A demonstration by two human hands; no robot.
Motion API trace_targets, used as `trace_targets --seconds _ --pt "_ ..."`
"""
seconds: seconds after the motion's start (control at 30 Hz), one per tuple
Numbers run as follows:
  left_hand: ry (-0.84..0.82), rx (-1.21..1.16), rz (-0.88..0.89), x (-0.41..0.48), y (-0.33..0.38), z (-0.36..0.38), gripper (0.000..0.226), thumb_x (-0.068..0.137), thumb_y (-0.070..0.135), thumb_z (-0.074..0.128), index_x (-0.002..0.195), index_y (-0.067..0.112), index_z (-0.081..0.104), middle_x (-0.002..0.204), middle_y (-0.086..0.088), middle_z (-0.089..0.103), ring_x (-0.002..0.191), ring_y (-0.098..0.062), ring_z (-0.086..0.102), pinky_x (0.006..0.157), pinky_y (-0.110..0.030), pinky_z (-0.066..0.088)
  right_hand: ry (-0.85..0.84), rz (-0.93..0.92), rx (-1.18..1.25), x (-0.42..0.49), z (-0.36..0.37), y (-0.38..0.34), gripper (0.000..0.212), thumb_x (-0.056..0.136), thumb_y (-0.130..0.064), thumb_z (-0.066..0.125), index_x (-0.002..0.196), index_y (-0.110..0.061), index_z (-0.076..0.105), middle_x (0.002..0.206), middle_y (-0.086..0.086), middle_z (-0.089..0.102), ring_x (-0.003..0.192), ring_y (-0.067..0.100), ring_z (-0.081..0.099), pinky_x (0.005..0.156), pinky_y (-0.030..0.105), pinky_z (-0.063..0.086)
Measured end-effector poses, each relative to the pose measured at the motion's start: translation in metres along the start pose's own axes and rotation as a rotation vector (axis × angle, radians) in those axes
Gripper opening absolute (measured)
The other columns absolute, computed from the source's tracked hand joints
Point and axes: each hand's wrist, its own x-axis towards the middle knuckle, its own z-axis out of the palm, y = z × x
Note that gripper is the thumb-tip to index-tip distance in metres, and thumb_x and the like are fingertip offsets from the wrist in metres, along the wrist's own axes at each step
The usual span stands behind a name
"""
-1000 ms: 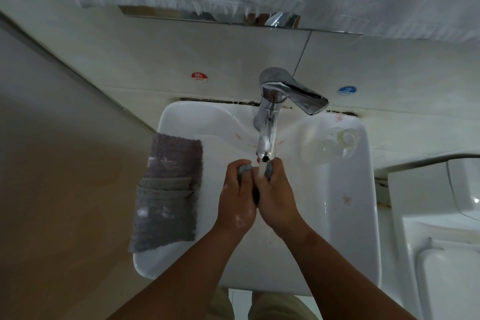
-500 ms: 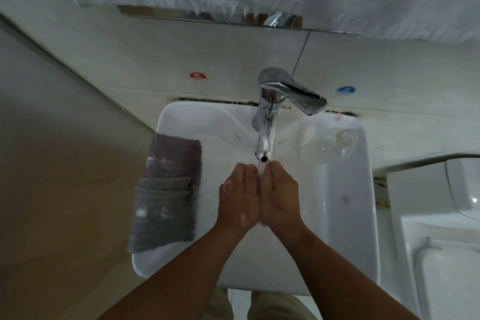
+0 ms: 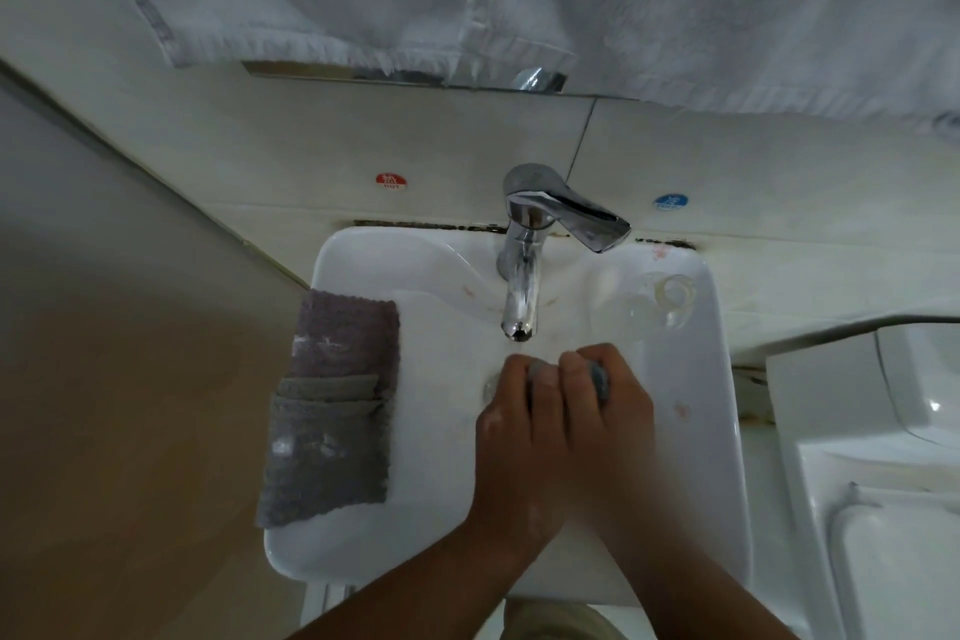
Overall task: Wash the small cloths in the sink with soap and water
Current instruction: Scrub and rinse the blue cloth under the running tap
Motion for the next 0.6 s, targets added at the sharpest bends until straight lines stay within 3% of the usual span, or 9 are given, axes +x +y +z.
trace_targets --seconds 0.07,0.17,0.23,0.37,0.6 --pt "0.015 -0.076 0.069 0.003 0.031 -0.005 0.039 0.1 0.052 0.031 0.095 0.022 0.056 0.078 0.006 0.062 0.074 -0.011 0.063 0.065 -0.025 0.054 -0.004 -0.086 0.056 0.012 -0.01 -0.027 0.019 0.095 -0.038 0.047 0.08 -0.029 0.055 0.071 -0.009 0.062 0.055 0.007 0.058 0.049 0.009 0.04" --pt "0.017 -0.19 0.163 0.016 0.064 -0.012 0.042 0.098 0.053 0.032 0.096 0.019 0.056 0.082 0.007 0.062 0.073 -0.01 0.064 0.06 -0.018 0.053 -0.027 -0.164 0.121 0.033 -0.022 -0.063 0.019 0.093 -0.042 0.046 0.08 -0.031 0.054 0.066 -0.013 0.061 0.054 0.007 0.058 0.049 0.01 0.042" --pt "0.03 -0.22 0.19 0.022 0.081 -0.015 0.036 0.097 0.055 0.034 0.095 0.026 0.055 0.086 0.008 0.063 0.076 -0.007 0.066 0.062 -0.018 0.055 -0.044 -0.173 0.155 0.043 -0.026 -0.079 0.018 0.096 -0.039 0.05 0.08 -0.032 0.054 0.066 -0.015 0.061 0.056 0.005 0.059 0.05 0.01 0.043" --pt "0.04 -0.229 0.155 0.031 0.092 -0.017 0.028 0.096 0.053 0.033 0.092 0.033 0.053 0.08 0.012 0.063 0.081 0.002 0.065 0.065 -0.011 0.051 -0.075 -0.136 0.186 0.054 -0.027 -0.084 0.017 0.098 -0.03 0.05 0.083 -0.028 0.057 0.066 -0.015 0.063 0.059 0.002 0.06 0.054 0.011 0.045" --pt "-0.091 -0.17 0.045 0.015 0.063 -0.019 0.032 0.093 0.054 0.031 0.099 0.031 0.053 0.095 0.02 0.061 0.084 -0.001 0.065 0.069 -0.021 0.059 -0.073 -0.043 0.151 0.028 -0.019 -0.055 0.018 0.104 -0.026 0.05 0.087 -0.025 0.057 0.07 -0.013 0.062 0.06 0.004 0.06 0.054 0.012 0.046"
